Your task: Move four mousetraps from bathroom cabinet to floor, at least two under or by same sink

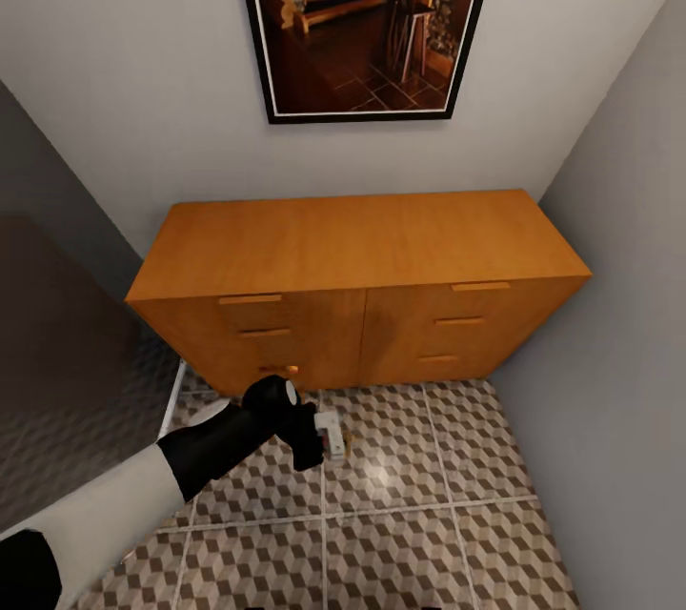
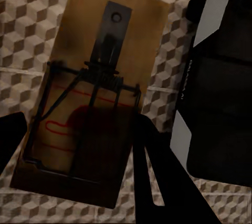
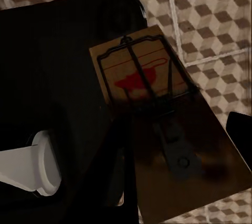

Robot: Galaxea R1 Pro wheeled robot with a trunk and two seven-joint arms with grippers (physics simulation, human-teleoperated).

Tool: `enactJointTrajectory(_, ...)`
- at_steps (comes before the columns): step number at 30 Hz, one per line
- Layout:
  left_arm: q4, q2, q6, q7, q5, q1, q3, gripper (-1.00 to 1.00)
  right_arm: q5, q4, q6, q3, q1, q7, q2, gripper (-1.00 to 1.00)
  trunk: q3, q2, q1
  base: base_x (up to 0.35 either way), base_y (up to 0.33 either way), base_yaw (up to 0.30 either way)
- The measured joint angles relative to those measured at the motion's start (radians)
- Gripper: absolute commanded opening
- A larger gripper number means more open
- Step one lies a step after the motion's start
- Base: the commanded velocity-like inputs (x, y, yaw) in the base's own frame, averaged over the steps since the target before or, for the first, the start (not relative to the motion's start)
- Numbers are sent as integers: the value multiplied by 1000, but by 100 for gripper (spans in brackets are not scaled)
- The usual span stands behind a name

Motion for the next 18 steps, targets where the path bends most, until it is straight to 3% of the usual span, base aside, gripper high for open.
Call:
enactJointTrajectory(4, 165, 10, -180, 134, 102, 70, 0, -100, 0, -46, 0, -2, 0, 0, -18, -100, 0, 0, 0, 0, 0, 0)
enactJointTrajectory(9, 469, 6, -417, 306, 284, 104, -4, -100, 2, -74, 0, -6, 0, 1, -38, -100, 0, 0, 0, 0, 0, 0)
enactJointTrajectory(14, 856, -45, -730, 377, 400, 114, -6, -100, 2, -91, 0, -6, 0, 1, -59, -100, 0, 0, 0, 0, 0, 0)
enactJointTrajectory(16, 997, -76, -806, 389, 434, 115, -3, -100, 2, -102, 0, -6, 0, 2, -68, -100, 0, 0, 0, 0, 0, 0)
enactJointTrajectory(18, 1085, -95, -858, 410, 461, 117, 1, -100, 2, -108, 0, -6, 0, 2, -72, -100, 0, 0, 0, 0, 0, 0)
